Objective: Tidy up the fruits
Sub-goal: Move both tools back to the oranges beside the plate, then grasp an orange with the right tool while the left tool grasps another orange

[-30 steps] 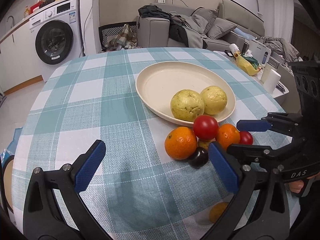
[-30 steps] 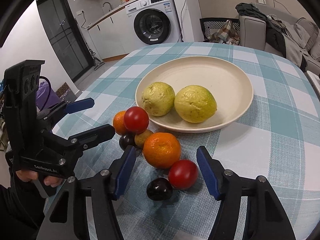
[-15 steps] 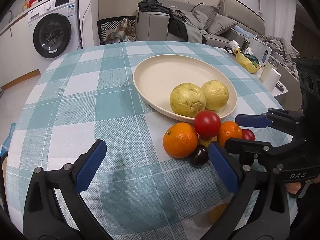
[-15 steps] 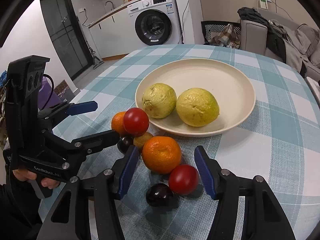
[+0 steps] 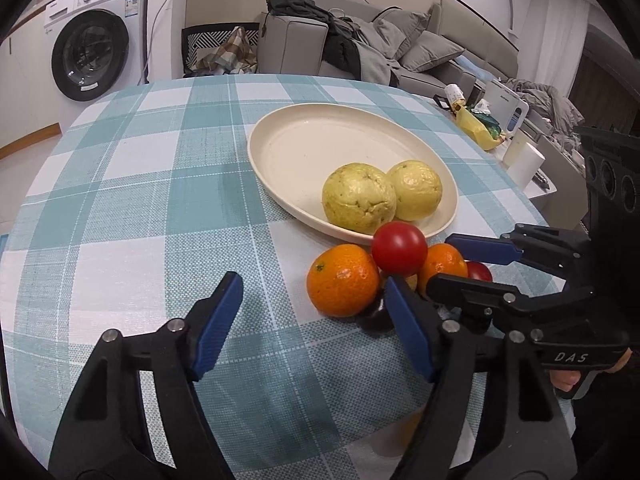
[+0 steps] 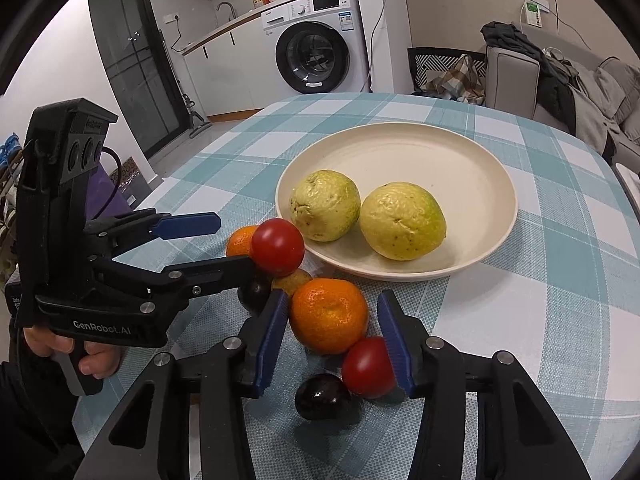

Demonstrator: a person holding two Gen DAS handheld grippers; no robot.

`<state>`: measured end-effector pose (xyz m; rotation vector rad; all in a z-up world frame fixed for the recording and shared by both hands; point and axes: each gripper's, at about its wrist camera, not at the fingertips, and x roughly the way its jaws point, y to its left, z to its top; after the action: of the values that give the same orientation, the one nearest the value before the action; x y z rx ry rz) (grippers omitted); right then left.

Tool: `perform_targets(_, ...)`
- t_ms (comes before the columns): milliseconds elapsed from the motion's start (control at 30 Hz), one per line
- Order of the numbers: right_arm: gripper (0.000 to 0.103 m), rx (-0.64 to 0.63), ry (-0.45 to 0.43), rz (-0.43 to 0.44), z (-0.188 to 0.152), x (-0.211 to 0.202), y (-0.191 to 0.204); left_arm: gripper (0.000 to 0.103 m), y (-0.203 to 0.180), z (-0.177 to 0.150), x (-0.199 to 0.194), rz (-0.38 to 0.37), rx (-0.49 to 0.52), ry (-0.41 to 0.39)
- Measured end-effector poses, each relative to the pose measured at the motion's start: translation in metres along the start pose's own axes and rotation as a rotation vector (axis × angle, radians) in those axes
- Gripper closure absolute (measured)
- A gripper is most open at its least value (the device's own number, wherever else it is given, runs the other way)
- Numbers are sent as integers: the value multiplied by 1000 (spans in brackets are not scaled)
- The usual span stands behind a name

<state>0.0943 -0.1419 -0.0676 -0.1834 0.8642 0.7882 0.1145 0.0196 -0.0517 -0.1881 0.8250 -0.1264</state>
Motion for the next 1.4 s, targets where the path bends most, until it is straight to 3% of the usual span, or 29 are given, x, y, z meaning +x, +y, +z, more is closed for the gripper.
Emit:
perform_targets(200,60,-16,-6,-3,0,1,2,55,0,1,1,-79,-11,3)
perform_targets(267,60,-17,-7,-4,0,1,2,67,-1,0,1,-105,-12,4)
perform_targets(933,62,-17,-15,-2,-1,-1,-1,71,5,0,-9,-89,-32,-32)
perform_targets(1400,62,21,-78,21,3,-11,-6,73,8,1,-18,-72,-27,-56)
